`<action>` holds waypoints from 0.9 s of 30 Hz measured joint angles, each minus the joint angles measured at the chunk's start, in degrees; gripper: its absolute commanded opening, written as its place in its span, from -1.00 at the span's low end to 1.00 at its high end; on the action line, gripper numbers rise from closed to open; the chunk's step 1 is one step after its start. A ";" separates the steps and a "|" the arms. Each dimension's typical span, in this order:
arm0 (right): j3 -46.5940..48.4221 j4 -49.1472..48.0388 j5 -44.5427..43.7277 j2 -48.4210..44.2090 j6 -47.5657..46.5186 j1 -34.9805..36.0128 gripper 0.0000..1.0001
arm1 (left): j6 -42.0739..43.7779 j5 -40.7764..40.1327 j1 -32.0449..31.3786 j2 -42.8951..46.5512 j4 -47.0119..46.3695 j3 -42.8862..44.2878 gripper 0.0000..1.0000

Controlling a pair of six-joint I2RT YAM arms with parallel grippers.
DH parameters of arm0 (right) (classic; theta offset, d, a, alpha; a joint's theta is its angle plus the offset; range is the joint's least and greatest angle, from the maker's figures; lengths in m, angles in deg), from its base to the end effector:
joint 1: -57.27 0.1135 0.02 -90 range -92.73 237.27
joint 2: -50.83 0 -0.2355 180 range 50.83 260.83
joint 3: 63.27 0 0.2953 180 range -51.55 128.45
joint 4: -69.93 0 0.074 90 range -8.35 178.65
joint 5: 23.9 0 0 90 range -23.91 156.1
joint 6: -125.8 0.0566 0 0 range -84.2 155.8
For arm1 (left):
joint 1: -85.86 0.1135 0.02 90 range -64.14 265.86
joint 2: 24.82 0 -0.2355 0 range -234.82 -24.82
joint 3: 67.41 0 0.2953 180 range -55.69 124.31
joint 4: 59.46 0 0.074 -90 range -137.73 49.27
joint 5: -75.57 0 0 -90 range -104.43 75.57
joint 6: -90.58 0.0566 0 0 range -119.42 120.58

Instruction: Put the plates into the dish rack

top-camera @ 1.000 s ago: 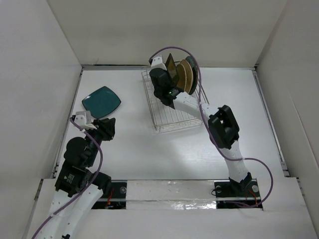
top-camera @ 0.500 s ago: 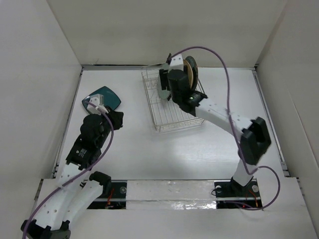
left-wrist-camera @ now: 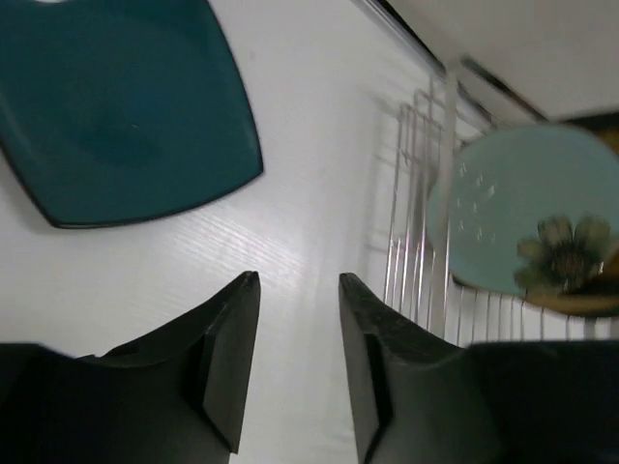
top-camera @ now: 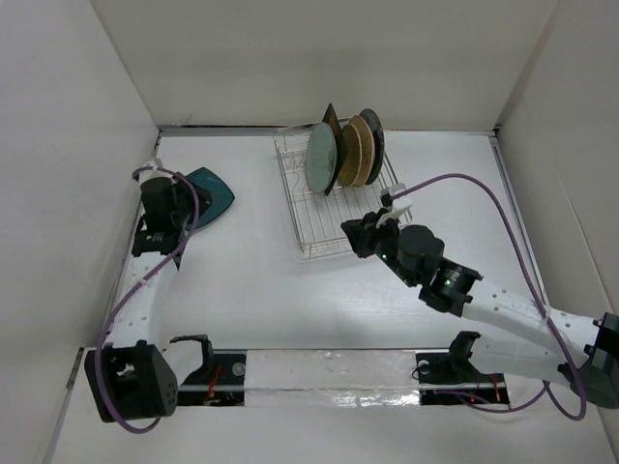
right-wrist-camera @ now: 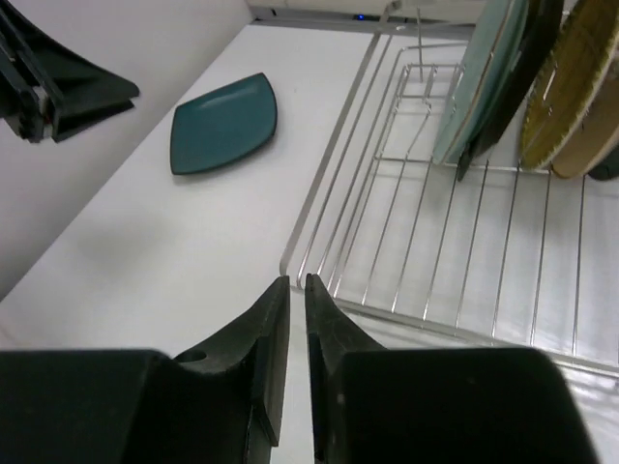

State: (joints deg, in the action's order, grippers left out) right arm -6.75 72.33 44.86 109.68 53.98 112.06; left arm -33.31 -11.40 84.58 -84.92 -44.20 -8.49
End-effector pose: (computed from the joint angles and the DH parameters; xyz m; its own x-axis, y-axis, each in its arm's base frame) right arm 0.2010 0.2493 0.2926 -0.2178 0.1957 -0.9562 -0.5109 0.8119 0.2826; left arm 0.3229 -0.0102 0.2746 -0.2756 -0.5508 -0.7878 -0.0972 0.8313 -0.5472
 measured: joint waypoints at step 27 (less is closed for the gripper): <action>-7.30 -1.77 9.22 -7.23 2.62 -3.32 -0.12 | -10.49 20.39 29.40 -34.10 -20.90 -6.78 0.04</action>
State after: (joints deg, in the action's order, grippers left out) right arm -14.05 70.56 54.08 102.44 56.60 108.74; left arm -43.81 8.99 113.98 -119.01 -65.10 -15.26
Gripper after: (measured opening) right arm 0.438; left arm 0.533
